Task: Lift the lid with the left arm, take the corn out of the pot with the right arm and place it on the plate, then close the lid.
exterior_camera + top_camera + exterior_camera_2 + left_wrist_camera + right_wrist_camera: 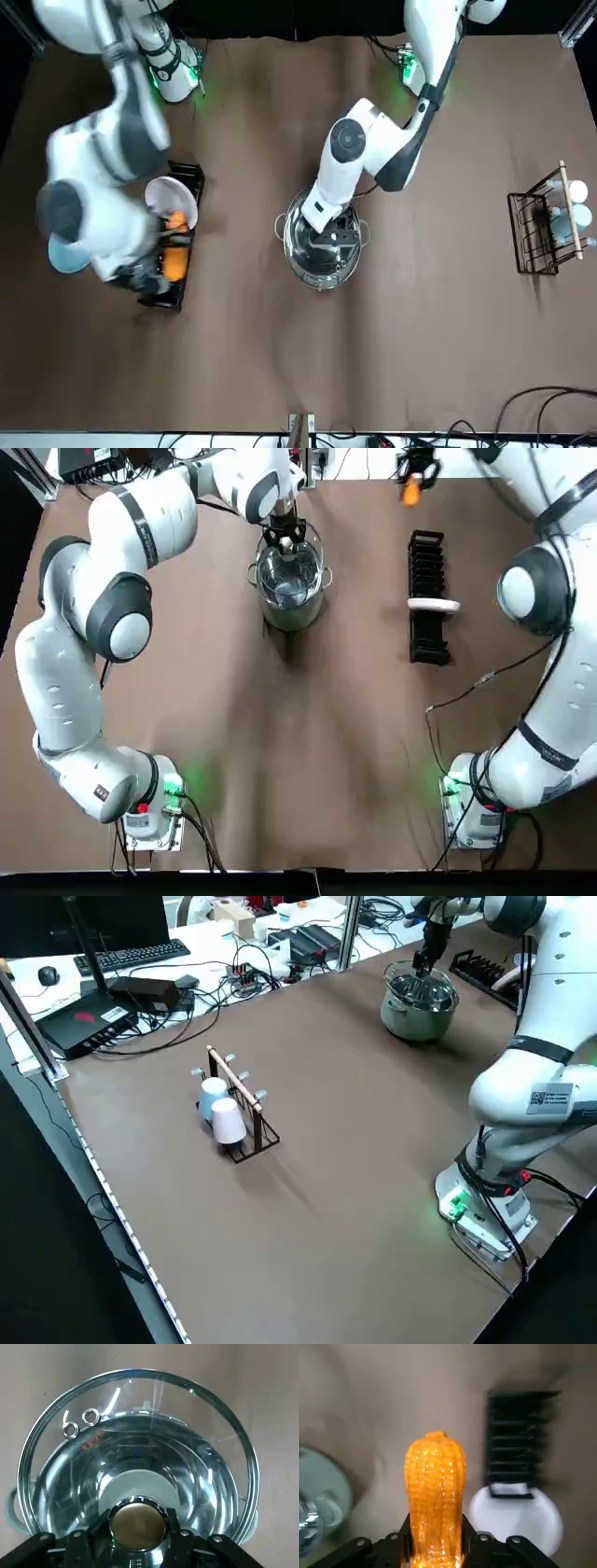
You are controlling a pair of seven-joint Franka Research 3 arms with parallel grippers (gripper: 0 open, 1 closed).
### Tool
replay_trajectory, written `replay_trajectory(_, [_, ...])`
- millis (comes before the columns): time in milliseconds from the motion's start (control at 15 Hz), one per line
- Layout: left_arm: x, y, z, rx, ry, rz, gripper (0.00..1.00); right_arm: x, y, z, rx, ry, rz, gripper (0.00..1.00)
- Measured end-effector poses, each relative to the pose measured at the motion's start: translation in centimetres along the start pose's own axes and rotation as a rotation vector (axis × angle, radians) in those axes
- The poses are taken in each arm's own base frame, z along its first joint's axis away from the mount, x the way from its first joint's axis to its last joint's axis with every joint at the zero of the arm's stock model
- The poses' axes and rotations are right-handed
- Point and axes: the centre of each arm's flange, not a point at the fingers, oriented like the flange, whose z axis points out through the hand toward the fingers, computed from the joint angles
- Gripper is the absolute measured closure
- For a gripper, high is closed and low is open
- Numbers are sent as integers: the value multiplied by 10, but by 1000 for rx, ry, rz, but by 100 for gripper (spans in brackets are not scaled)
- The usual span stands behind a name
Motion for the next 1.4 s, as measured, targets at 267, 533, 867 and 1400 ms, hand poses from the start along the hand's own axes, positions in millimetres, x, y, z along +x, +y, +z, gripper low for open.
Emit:
replay_trajectory(267, [1, -3, 4, 5, -14, -11, 49, 41, 150, 5, -45, -18, -11, 60])
replay_trajectory(533, [-3, -7, 7, 13, -77, -37, 49, 63, 258, 42, -63, 24, 24, 60])
replay_trajectory(867, [-8, -1, 7, 12, -81, -30, 49, 60, 362, 86, -39, 20, -102, 60])
replay_trajectory(1400, [-11, 2, 8, 14, -84, -29, 49, 40, 465, 164, -58, 131, -212, 60])
